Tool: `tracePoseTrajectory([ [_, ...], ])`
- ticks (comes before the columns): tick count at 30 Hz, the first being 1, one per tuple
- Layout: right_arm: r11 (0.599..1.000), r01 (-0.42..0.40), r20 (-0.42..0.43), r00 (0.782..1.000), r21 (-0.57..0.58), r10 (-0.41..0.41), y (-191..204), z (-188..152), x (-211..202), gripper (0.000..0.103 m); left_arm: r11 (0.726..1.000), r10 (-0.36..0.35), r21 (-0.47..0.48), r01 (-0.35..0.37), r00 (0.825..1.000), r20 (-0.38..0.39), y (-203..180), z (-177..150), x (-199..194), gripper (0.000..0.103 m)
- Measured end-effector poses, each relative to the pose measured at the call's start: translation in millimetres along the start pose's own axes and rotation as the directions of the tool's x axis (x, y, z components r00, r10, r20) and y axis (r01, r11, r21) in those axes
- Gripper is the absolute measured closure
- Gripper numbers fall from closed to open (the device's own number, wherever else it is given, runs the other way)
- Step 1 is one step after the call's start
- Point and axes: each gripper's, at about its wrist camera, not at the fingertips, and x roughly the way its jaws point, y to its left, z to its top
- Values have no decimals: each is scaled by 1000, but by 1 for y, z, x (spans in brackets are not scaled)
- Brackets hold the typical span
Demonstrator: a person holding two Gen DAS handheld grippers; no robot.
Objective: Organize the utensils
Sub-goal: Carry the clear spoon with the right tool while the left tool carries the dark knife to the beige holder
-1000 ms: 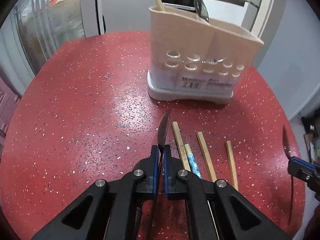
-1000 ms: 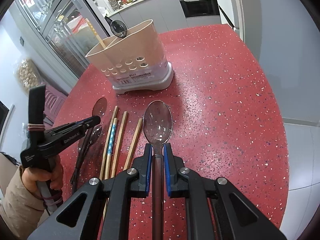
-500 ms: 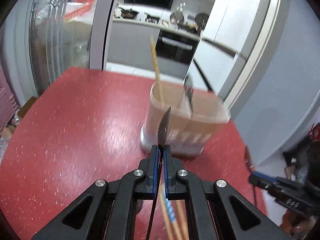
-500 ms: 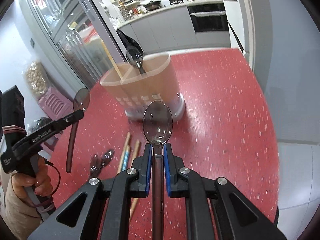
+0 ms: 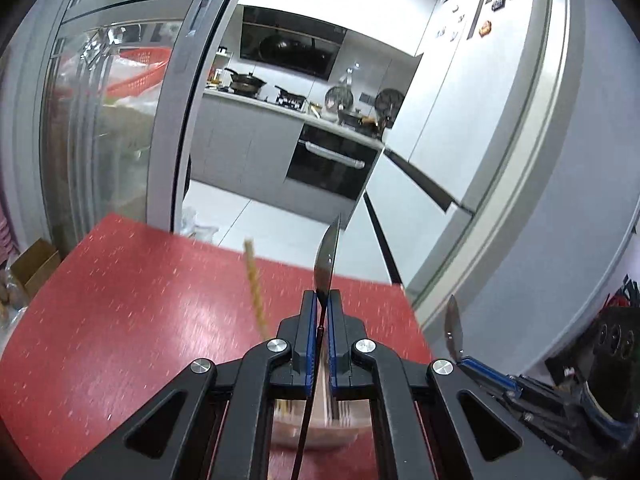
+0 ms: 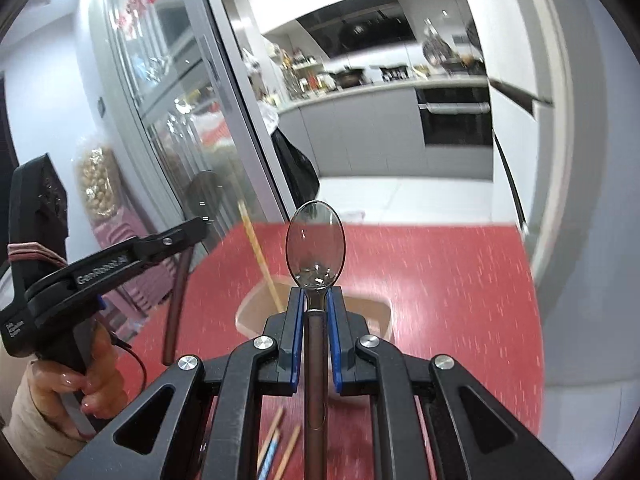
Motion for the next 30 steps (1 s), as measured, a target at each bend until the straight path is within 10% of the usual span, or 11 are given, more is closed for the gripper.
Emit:
tracePoseTrajectory([
  [13,1000,-2,97,995,25,0,-22,27,72,90,999,-8,-51,13,995,102,1,20,65,73],
  [30,989,80,51,996,-127,-74,-12,-21,95,90,990,128,60,-129,992,18,0,-36,62,73],
])
